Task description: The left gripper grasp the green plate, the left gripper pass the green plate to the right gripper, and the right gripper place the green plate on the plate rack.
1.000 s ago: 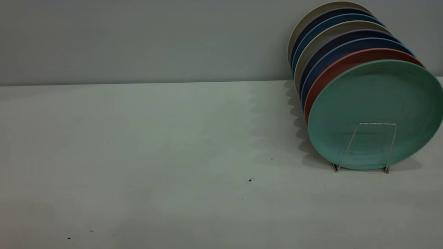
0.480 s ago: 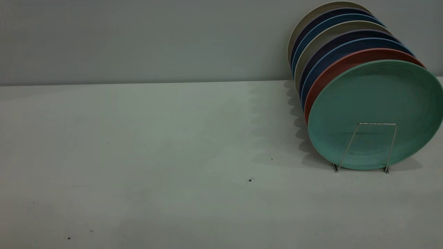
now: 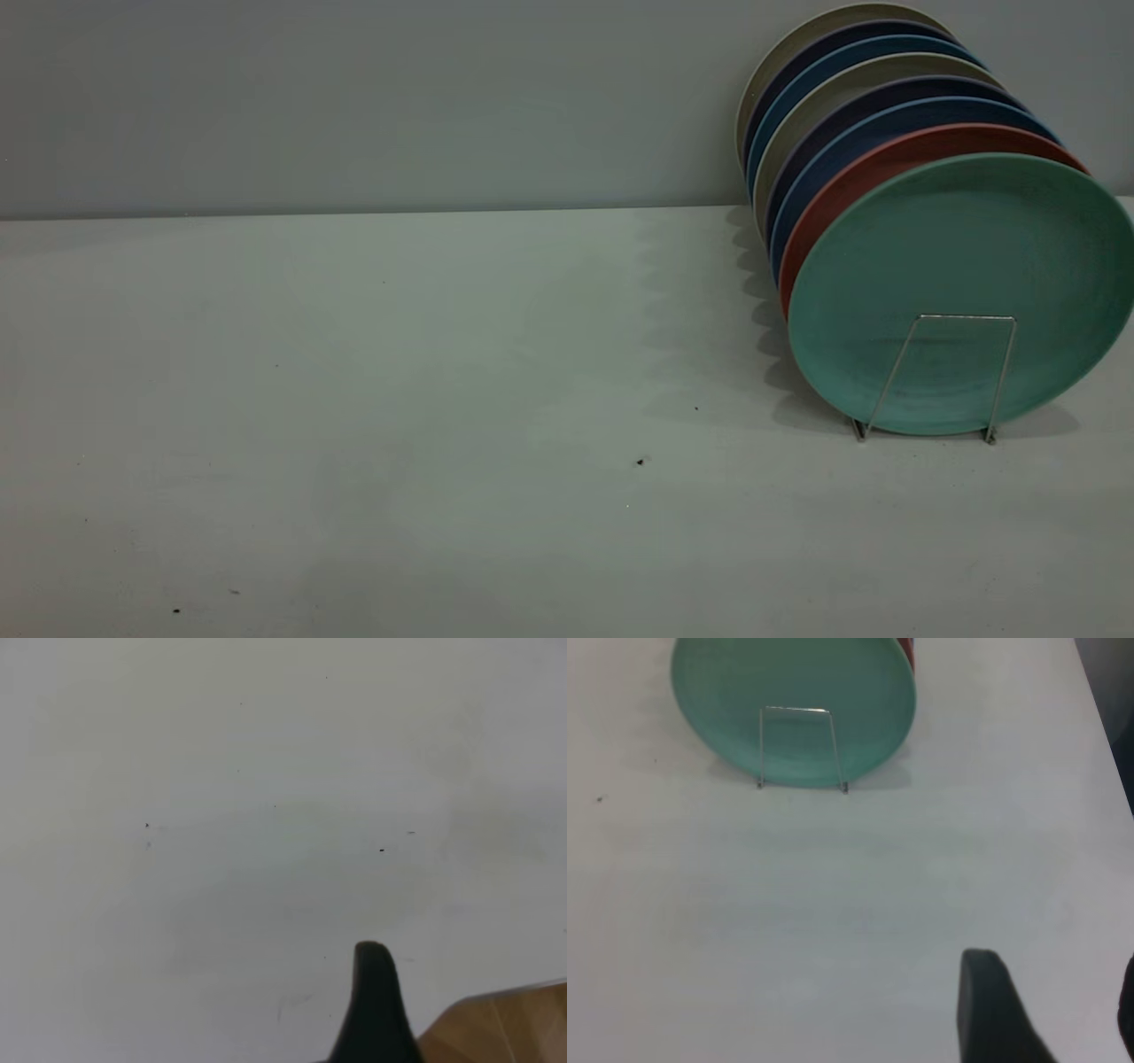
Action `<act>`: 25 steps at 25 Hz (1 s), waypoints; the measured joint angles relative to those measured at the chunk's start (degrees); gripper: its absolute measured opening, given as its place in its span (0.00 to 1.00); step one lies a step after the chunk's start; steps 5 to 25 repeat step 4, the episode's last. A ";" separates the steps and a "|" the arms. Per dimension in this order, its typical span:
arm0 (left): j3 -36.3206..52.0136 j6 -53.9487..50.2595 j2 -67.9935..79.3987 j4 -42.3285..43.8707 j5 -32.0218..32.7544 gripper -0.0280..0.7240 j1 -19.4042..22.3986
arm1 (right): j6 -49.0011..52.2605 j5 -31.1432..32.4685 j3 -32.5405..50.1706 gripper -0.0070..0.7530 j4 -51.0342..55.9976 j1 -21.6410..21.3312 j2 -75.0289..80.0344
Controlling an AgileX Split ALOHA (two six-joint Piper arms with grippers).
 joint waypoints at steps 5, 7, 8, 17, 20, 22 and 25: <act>0.00 0.00 0.00 0.00 0.00 0.82 0.00 | 0.00 0.00 0.00 0.49 0.00 0.00 0.00; 0.00 0.00 0.00 0.00 0.00 0.82 0.00 | 0.00 0.00 0.00 0.49 0.00 0.00 0.00; 0.00 0.00 0.00 0.00 0.00 0.82 0.00 | 0.00 0.00 0.00 0.49 0.00 0.00 0.00; 0.00 0.00 0.00 0.00 0.00 0.82 0.00 | 0.00 0.00 0.00 0.49 0.00 0.00 0.00; 0.00 0.00 0.00 0.00 0.00 0.82 0.00 | 0.00 0.00 0.00 0.49 0.00 0.00 0.00; 0.00 0.00 0.00 0.00 0.00 0.82 0.00 | 0.00 0.00 0.00 0.49 0.00 0.00 0.00; 0.00 0.00 0.00 0.00 0.00 0.82 0.00 | 0.00 0.00 0.00 0.49 0.00 0.00 0.00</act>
